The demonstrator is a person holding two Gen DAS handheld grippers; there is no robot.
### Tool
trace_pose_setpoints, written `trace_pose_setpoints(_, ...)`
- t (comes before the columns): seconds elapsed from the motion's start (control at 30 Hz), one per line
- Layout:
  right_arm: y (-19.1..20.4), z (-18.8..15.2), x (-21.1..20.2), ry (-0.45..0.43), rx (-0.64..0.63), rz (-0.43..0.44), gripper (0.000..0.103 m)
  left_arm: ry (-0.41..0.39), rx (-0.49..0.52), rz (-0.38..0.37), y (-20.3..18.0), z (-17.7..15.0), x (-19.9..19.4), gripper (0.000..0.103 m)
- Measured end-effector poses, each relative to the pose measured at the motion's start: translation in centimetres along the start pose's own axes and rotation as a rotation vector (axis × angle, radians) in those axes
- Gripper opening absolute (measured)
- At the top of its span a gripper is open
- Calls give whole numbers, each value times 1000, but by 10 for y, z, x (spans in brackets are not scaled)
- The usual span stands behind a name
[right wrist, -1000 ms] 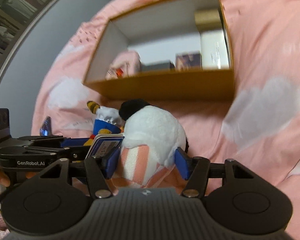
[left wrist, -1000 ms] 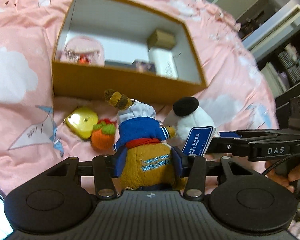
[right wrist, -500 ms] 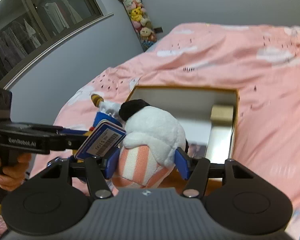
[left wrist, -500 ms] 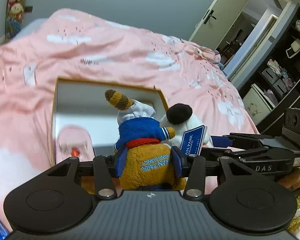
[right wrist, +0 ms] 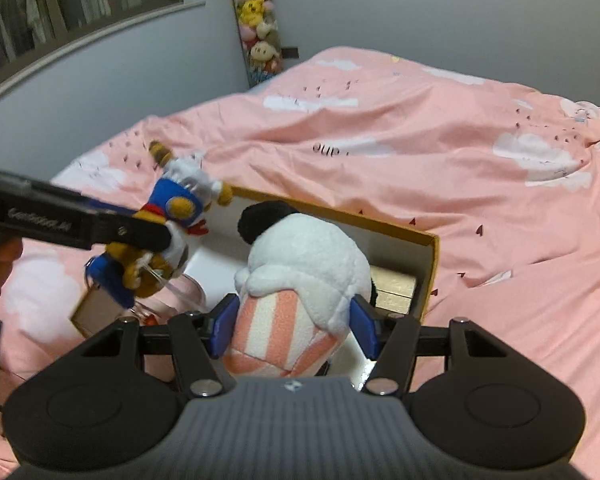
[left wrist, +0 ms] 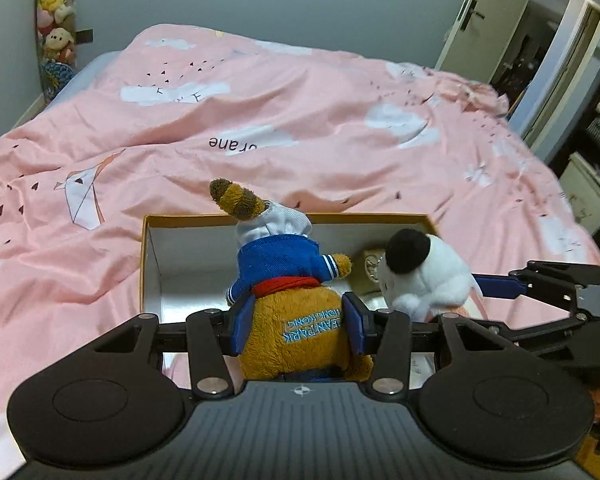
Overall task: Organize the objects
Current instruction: 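Lower both plushes into the shoebox and open both grippers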
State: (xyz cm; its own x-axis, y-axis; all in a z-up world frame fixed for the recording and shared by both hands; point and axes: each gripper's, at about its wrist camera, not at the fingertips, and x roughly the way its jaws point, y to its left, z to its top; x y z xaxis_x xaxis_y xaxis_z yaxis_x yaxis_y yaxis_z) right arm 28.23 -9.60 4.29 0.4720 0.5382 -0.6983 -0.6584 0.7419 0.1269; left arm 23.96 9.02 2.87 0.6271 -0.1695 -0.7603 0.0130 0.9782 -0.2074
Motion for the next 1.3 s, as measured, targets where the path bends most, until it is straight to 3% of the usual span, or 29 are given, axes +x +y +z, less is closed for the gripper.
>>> trace_pose_setpoints(0.17, -1, 4, 30, 24, -64, 0, 61, 26, -41, -10, 5, 3, 35, 54)
trace_pose_setpoints(0.53, 6, 5, 76, 84, -243, -14, 61, 78, 18, 3, 10, -4, 81, 54)
trace_pose_setpoints(0.9, 3, -2, 114, 166, -302, -34, 62, 178, -15, -3, 19, -9, 116, 55)
trace_pose_setpoints(1.07, 4, -2, 119, 175, -319, -39, 65, 202, -10, 6, 19, -9, 122, 60)
trace_pose_setpoints(1.3, 0, -1, 111, 166, -304, -18, 67, 173, 4, 4, 19, -7, 105, 66)
